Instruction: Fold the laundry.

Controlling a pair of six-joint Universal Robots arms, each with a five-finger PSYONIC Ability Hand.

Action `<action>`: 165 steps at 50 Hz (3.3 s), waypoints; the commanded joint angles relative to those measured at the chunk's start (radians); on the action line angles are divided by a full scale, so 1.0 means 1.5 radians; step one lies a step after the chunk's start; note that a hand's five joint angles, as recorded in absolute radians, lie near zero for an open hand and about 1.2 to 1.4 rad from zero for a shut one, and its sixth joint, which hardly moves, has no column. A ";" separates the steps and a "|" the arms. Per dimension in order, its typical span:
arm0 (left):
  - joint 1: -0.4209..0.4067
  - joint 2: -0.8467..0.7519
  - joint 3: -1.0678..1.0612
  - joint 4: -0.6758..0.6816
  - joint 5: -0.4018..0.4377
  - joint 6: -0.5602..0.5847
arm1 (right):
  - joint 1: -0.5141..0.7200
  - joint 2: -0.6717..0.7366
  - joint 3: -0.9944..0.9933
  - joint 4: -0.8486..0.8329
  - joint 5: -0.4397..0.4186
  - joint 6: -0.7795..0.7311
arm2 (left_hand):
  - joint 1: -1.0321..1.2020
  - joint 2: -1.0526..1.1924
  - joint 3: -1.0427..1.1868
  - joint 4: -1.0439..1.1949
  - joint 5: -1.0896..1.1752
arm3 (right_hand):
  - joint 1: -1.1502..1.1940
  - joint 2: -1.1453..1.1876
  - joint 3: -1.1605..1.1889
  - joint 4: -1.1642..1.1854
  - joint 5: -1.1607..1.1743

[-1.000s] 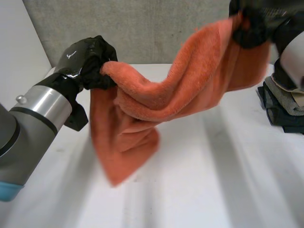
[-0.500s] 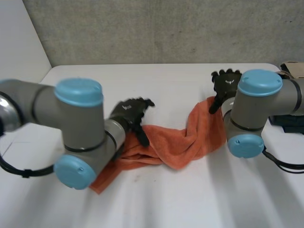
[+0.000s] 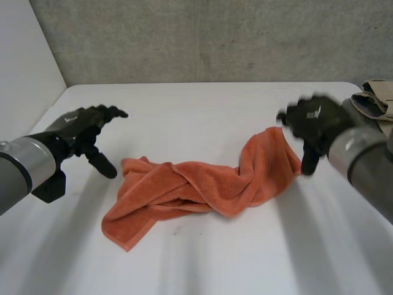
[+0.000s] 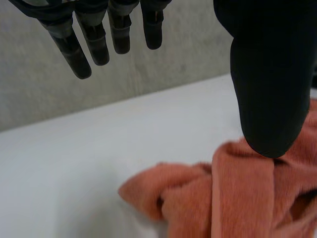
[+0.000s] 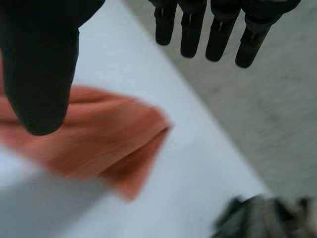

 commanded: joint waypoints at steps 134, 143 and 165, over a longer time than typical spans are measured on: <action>-0.006 -0.098 0.154 0.326 -0.130 0.167 | -0.039 0.218 -0.244 -0.391 -0.021 0.088 | 0.783 0.782 0.781 0.782 0.772 | 0.736 0.726 0.727 0.728 0.724; -0.030 -0.173 -0.079 0.422 -0.102 0.238 | -0.061 0.271 -0.064 -0.283 -0.056 0.056 | 0.783 0.782 0.781 0.782 0.772 | 0.736 0.726 0.727 0.728 0.724; 0.026 -0.214 -0.101 0.366 -0.057 0.250 | -0.107 0.234 0.052 -0.336 -0.064 0.099 | 0.214 0.213 0.212 0.213 0.202 | 0.736 0.726 0.727 0.728 0.724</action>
